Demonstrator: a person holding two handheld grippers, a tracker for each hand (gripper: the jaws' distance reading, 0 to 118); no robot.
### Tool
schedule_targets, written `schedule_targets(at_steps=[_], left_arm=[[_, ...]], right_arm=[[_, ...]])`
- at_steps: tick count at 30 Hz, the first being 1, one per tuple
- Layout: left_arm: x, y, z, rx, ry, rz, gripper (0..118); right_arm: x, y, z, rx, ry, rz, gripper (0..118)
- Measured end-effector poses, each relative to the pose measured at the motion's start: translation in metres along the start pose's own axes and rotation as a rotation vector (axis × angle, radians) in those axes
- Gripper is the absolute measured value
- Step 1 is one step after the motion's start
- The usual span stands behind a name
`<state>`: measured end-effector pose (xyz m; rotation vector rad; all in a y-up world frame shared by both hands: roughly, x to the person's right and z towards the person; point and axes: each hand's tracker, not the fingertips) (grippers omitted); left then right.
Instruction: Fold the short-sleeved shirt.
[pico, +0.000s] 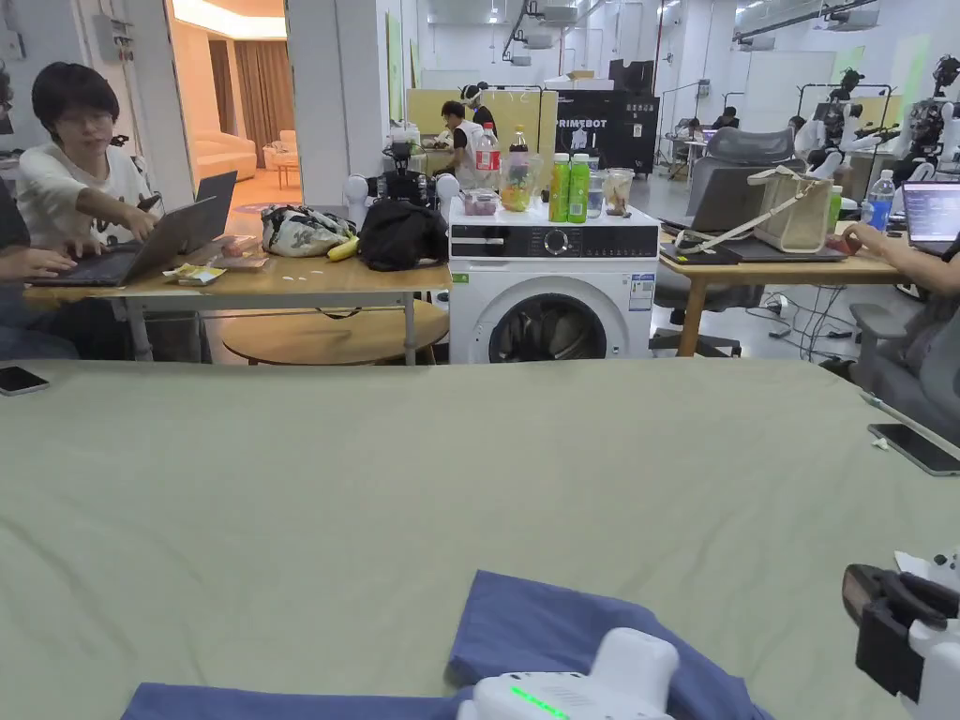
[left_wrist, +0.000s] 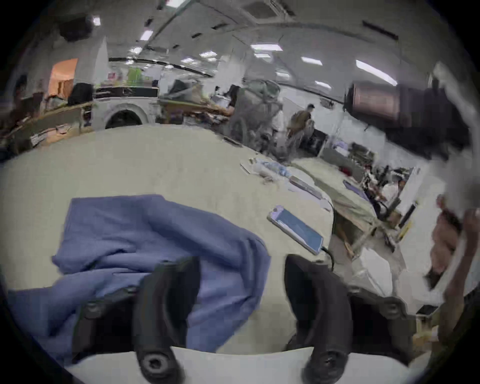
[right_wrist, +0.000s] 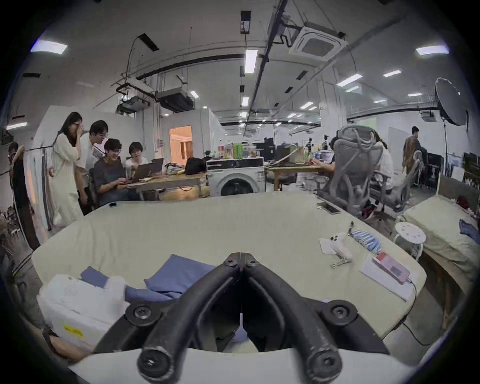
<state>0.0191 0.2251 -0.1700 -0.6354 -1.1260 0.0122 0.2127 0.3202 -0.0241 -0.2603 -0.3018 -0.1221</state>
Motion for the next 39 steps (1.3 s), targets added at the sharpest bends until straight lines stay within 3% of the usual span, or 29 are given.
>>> schedule_targets(at_steps=[9, 10, 13, 14, 26, 27, 28, 29, 30, 31, 35, 39], left_arm=[[-0.055, 0.029, 0.189, 0.383, 0.475, -0.046, 62], [-0.059, 0.029, 0.201, 0.397, 0.518, -0.054, 54], [-0.062, 0.020, 0.244, 0.432, 0.626, -0.073, 6], [-0.064, 0.015, 0.254, 0.436, 0.661, -0.073, 0], [-0.090, -0.009, 0.288, 0.372, 0.724, -0.009, 0], [-0.095, -0.009, 0.290, 0.362, 0.723, -0.005, 7], [-0.102, -0.006, 0.290, 0.323, 0.732, -0.001, 26], [-0.111, -0.005, 0.289, 0.294, 0.762, 0.008, 61], [-0.121, -0.006, 0.289, 0.299, 0.792, 0.025, 86], [-0.135, -0.004, 0.288, 0.275, 0.813, 0.056, 98], [-0.209, 0.001, 0.268, 0.004, 0.697, 0.287, 98], [-0.252, -0.013, 0.235, -0.066, 0.788, 0.304, 95]], right_arm=[[-0.061, -0.009, -0.027, -0.026, 0.183, -0.020, 0], [-0.067, -0.009, -0.028, -0.027, 0.196, -0.020, 0], [-0.088, -0.013, -0.033, -0.038, 0.245, -0.007, 0], [-0.095, -0.015, -0.034, -0.040, 0.254, 0.000, 0], [-0.130, -0.034, -0.043, -0.080, 0.308, 0.028, 0], [-0.130, -0.034, -0.043, -0.078, 0.309, 0.031, 0], [-0.129, -0.034, -0.043, -0.075, 0.309, 0.036, 0], [-0.126, -0.034, -0.042, -0.074, 0.309, 0.039, 0], [-0.124, -0.035, -0.043, -0.075, 0.307, 0.038, 0], [-0.120, -0.036, -0.044, -0.079, 0.305, 0.034, 0], [-0.105, -0.041, -0.046, -0.111, 0.302, 0.022, 0], [-0.086, -0.051, -0.047, -0.131, 0.273, -0.002, 0]])
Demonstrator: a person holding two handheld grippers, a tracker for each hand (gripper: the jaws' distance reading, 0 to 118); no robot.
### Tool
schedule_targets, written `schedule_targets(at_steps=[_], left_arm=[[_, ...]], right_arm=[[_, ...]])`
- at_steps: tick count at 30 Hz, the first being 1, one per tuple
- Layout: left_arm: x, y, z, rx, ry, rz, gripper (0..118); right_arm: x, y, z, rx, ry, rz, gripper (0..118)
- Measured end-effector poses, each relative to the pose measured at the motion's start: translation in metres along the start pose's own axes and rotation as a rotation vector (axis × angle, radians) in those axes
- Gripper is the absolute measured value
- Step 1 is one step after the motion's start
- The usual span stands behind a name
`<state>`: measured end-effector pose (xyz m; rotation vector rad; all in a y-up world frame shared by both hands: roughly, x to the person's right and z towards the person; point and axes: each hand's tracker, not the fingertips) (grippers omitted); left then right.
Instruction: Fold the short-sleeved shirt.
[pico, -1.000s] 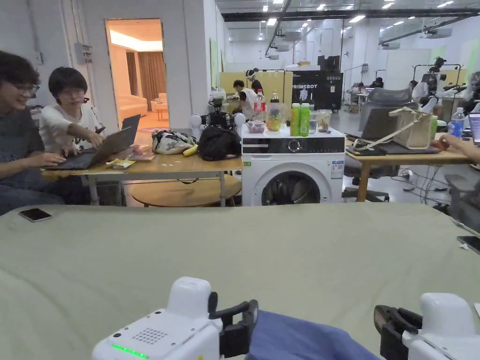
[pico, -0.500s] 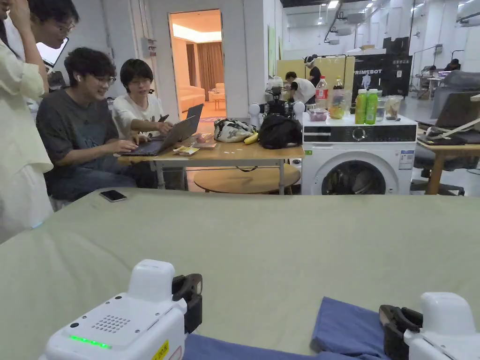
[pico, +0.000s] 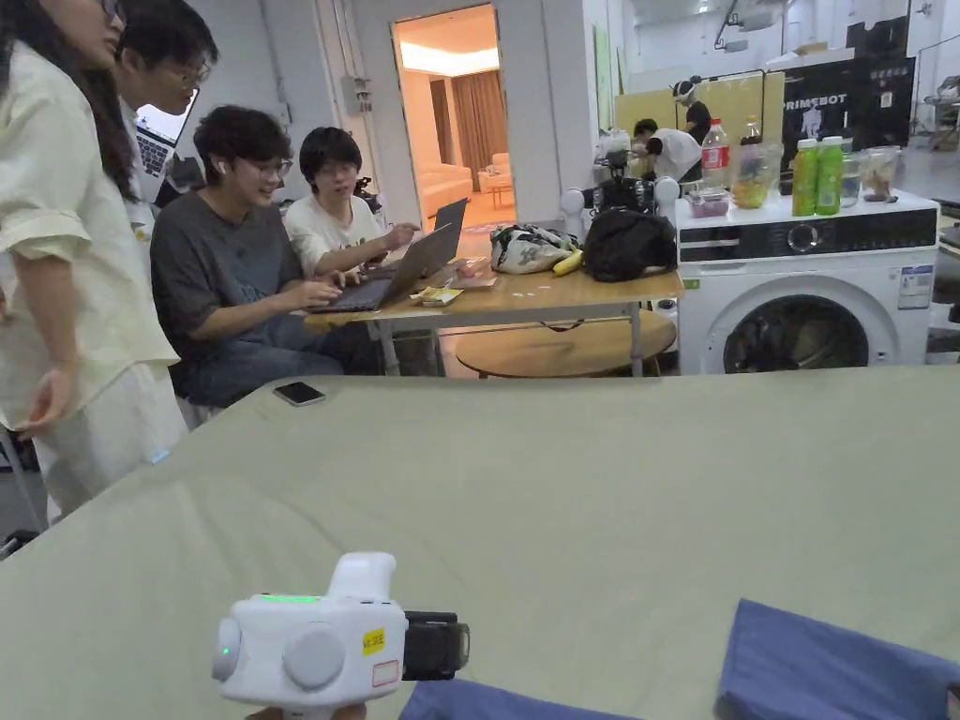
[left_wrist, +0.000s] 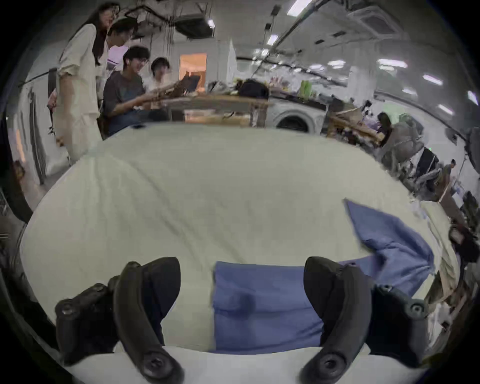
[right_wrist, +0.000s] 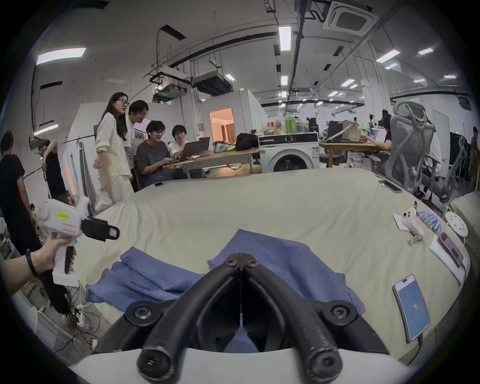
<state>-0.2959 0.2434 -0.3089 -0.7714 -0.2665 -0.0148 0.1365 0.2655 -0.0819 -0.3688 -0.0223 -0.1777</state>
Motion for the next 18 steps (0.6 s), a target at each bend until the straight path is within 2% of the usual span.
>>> schedule_targets(at_steps=[1, 3, 4, 7, 9, 11, 14, 15, 16, 17, 18], left_arm=[[-0.003, 0.000, -0.015, -0.043, -0.002, 0.019, 88], [-0.009, -0.003, -0.037, -0.107, -0.029, 0.067, 67], [-0.011, -0.005, -0.048, -0.131, -0.024, 0.091, 62], [-0.012, -0.012, -0.068, -0.155, 0.018, 0.095, 60], [-0.010, -0.017, -0.078, -0.188, 0.004, 0.095, 39], [-0.006, -0.019, -0.077, -0.174, 0.022, 0.040, 6], [-0.001, -0.016, -0.075, -0.169, 0.037, 0.046, 1], [-0.002, -0.015, -0.073, -0.165, 0.040, 0.036, 1], [-0.001, -0.015, -0.074, -0.161, 0.043, 0.027, 1], [0.001, -0.016, -0.076, -0.169, 0.037, 0.023, 1], [0.003, -0.017, -0.077, -0.171, 0.041, 0.019, 1]], right_arm=[[0.006, -0.002, 0.000, -0.011, -0.015, -0.011, 0], [0.015, -0.006, 0.001, -0.024, -0.034, -0.023, 0], [0.021, -0.007, 0.002, -0.032, -0.047, -0.030, 0], [0.033, -0.011, 0.006, -0.043, -0.080, -0.046, 0], [0.040, -0.013, 0.008, -0.052, -0.099, -0.062, 0], [0.047, -0.016, 0.009, -0.061, -0.111, -0.072, 0], [0.049, -0.020, 0.015, -0.070, -0.128, -0.073, 0], [0.050, -0.022, 0.018, -0.074, -0.134, -0.078, 7], [0.052, -0.024, 0.021, -0.081, -0.141, -0.096, 32], [0.054, -0.027, 0.025, -0.092, -0.160, -0.123, 72], [0.057, -0.031, 0.028, -0.098, -0.185, -0.150, 91]])
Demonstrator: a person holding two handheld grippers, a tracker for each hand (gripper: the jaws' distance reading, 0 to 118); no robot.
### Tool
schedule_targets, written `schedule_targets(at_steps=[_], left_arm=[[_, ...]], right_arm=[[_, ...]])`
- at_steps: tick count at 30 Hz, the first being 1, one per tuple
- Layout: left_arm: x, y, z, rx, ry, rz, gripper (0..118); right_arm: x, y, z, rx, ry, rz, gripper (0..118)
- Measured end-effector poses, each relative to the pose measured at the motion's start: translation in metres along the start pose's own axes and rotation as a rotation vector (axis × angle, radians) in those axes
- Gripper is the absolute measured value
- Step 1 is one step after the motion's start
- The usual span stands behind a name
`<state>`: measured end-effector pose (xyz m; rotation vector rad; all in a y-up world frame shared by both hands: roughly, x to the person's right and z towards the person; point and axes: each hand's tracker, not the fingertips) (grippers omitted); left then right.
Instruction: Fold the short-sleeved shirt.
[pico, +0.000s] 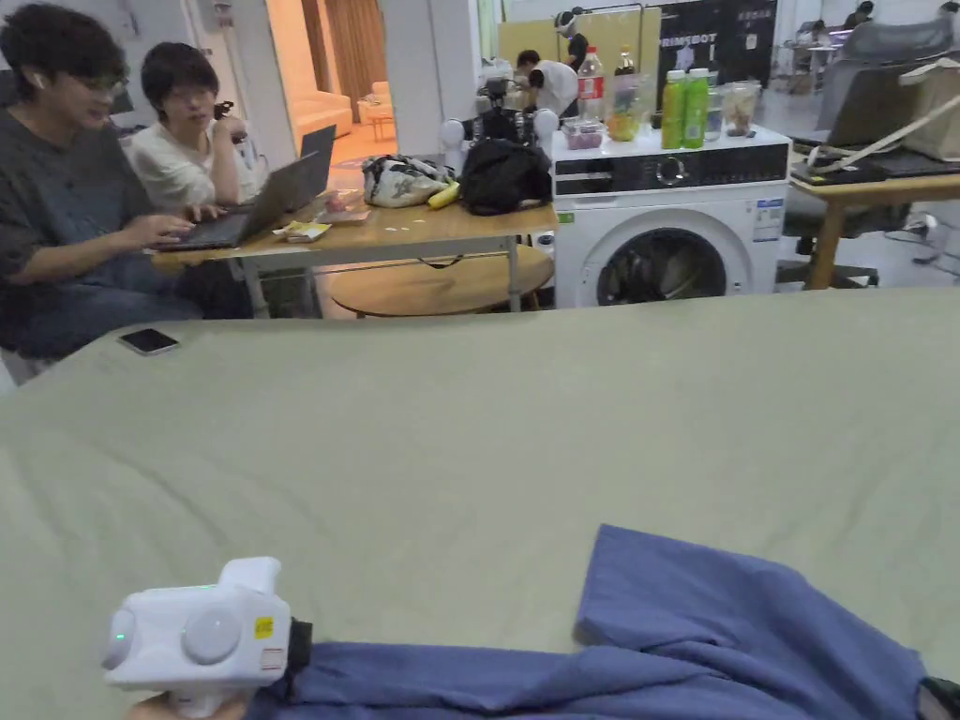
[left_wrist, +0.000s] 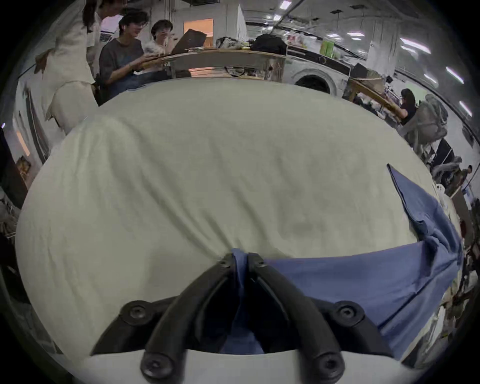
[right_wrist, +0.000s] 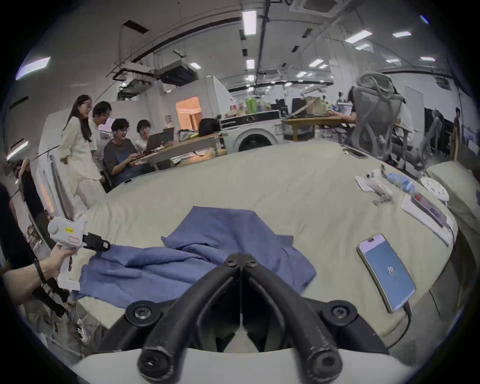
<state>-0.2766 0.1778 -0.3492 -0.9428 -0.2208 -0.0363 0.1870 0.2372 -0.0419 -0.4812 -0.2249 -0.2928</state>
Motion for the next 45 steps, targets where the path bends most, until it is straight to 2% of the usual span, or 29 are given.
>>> schedule_targets(at_steps=[3, 6, 9, 10, 12, 13, 18, 21, 24, 28, 29, 32, 34, 37, 41, 45], left_arm=[[0.005, -0.003, -0.003, 0.003, 0.028, -0.013, 1], [0.007, -0.002, -0.004, -0.001, 0.047, -0.025, 1], [0.013, -0.008, 0.003, 0.003, 0.051, -0.034, 1], [0.013, -0.010, 0.004, 0.006, 0.047, -0.027, 1], [0.012, -0.012, 0.006, 0.013, 0.042, -0.021, 1], [0.012, -0.013, 0.008, 0.016, 0.039, -0.019, 1], [-0.001, -0.015, 0.019, 0.065, -0.002, -0.005, 0], [-0.006, -0.024, 0.063, 0.237, -0.046, -0.009, 0], [-0.013, -0.024, 0.125, 0.383, -0.144, 0.097, 0], [-0.013, -0.012, 0.207, 0.569, -0.141, 0.049, 0], [-0.015, -0.006, 0.218, 0.592, -0.153, 0.047, 0], [-0.014, 0.009, 0.257, 0.691, -0.164, 0.044, 0], [-0.011, 0.023, 0.271, 0.745, -0.161, 0.024, 0], [-0.005, 0.043, 0.288, 0.806, -0.173, 0.025, 0], [0.003, 0.080, 0.299, 0.865, -0.154, 0.017, 0], [0.010, 0.121, 0.295, 0.894, -0.124, 0.012, 0]], right_arm=[[0.008, -0.012, 0.002, -0.064, -0.087, -0.065, 89], [0.017, -0.029, -0.014, -0.132, -0.082, -0.141, 83], [0.022, -0.039, -0.028, -0.139, -0.067, -0.285, 77], [0.024, -0.040, -0.032, -0.123, -0.044, -0.339, 65], [0.028, -0.042, -0.042, -0.120, -0.039, -0.428, 20], [0.031, -0.042, -0.049, -0.122, -0.031, -0.458, 11], [0.034, -0.046, -0.064, -0.143, 0.006, -0.493, 8], [0.029, -0.041, -0.042, -0.092, 0.026, -0.433, 8], [0.021, -0.018, -0.023, -0.060, 0.088, -0.363, 8], [0.001, 0.030, 0.008, 0.038, 0.107, -0.121, 8], [0.000, 0.042, 0.012, 0.062, 0.110, -0.102, 8], [-0.002, 0.088, 0.016, 0.138, 0.140, -0.110, 8], [-0.010, 0.116, 0.021, 0.207, 0.108, -0.044, 8], [-0.026, 0.152, 0.029, 0.294, 0.089, -0.014, 8], [-0.041, 0.201, 0.022, 0.333, 0.072, 0.042, 8], [-0.049, 0.245, -0.003, 0.336, 0.052, 0.063, 8]])
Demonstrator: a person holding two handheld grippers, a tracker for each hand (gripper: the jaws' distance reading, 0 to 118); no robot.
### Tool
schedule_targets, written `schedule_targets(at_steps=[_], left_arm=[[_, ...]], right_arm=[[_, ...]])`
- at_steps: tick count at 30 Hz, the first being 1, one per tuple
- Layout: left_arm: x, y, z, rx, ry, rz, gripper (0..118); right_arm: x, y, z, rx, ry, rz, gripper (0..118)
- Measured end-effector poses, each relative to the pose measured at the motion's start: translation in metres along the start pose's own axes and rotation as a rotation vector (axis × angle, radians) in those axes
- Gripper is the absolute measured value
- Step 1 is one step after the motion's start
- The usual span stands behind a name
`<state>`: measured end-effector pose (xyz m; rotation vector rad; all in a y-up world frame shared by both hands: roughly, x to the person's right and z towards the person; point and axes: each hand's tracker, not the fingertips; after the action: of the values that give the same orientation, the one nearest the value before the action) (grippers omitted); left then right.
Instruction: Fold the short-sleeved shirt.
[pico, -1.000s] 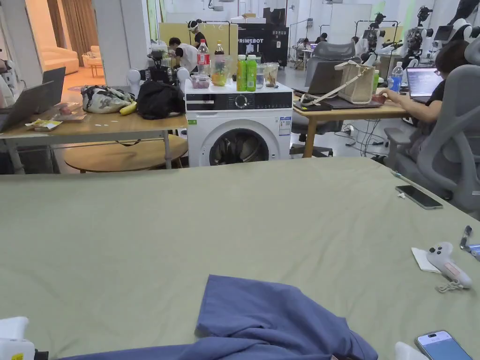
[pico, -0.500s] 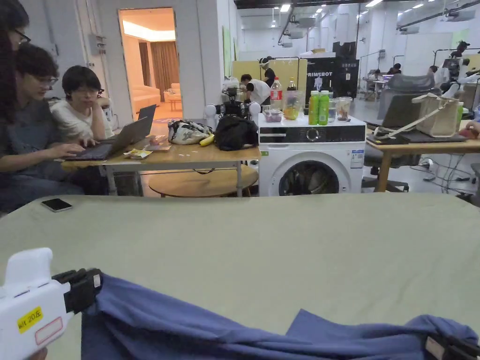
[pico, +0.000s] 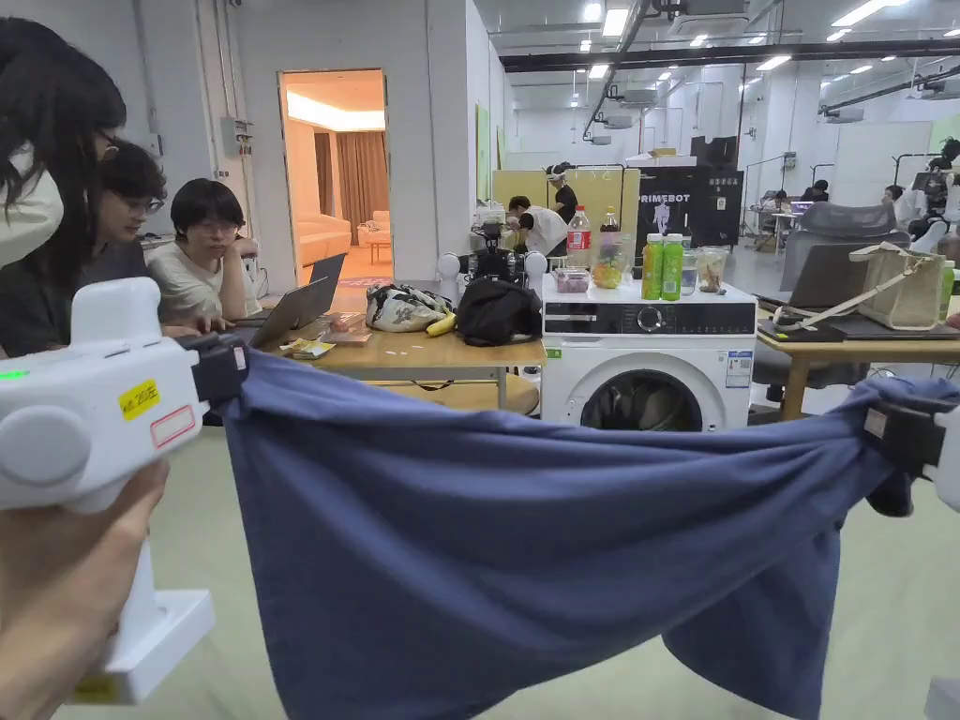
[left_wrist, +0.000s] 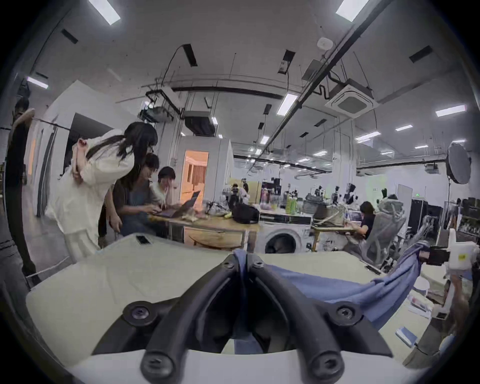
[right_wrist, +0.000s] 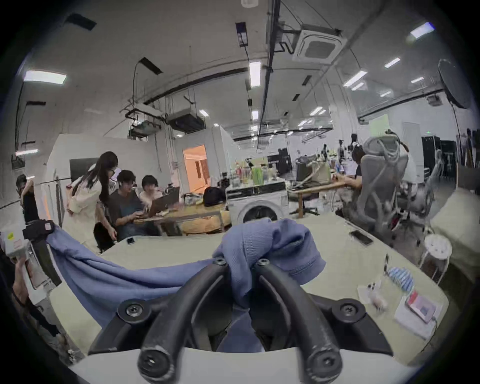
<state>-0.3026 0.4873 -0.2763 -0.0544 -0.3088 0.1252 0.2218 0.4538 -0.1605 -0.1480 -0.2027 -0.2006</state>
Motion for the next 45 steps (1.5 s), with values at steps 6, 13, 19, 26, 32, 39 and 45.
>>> schedule_targets(at_steps=[6, 13, 19, 26, 32, 39, 45], left_arm=[[0.001, 0.018, -0.072, 0.020, 0.056, -0.016, 0], [0.002, 0.019, -0.135, -0.016, 0.093, -0.031, 0], [-0.005, -0.008, -0.160, -0.061, 0.105, -0.014, 0], [-0.015, -0.081, -0.151, -0.205, 0.096, 0.033, 0], [-0.022, -0.155, -0.073, -0.297, -0.017, 0.110, 0], [-0.040, -0.222, 0.052, -0.389, -0.048, 0.279, 0], [-0.044, -0.253, 0.124, -0.512, -0.044, 0.243, 0]], right_arm=[[-0.007, 0.030, -0.067, -0.015, -0.023, 0.037, 8], [-0.016, 0.039, -0.143, -0.024, -0.079, 0.061, 8], [-0.020, 0.029, -0.184, -0.070, -0.079, 0.014, 8], [-0.002, -0.035, -0.187, -0.190, -0.077, 0.006, 8], [0.025, -0.125, -0.118, -0.285, -0.079, -0.025, 8], [0.044, -0.229, 0.013, -0.318, -0.070, -0.265, 8], [0.057, -0.278, 0.081, -0.427, -0.148, -0.326, 10]])
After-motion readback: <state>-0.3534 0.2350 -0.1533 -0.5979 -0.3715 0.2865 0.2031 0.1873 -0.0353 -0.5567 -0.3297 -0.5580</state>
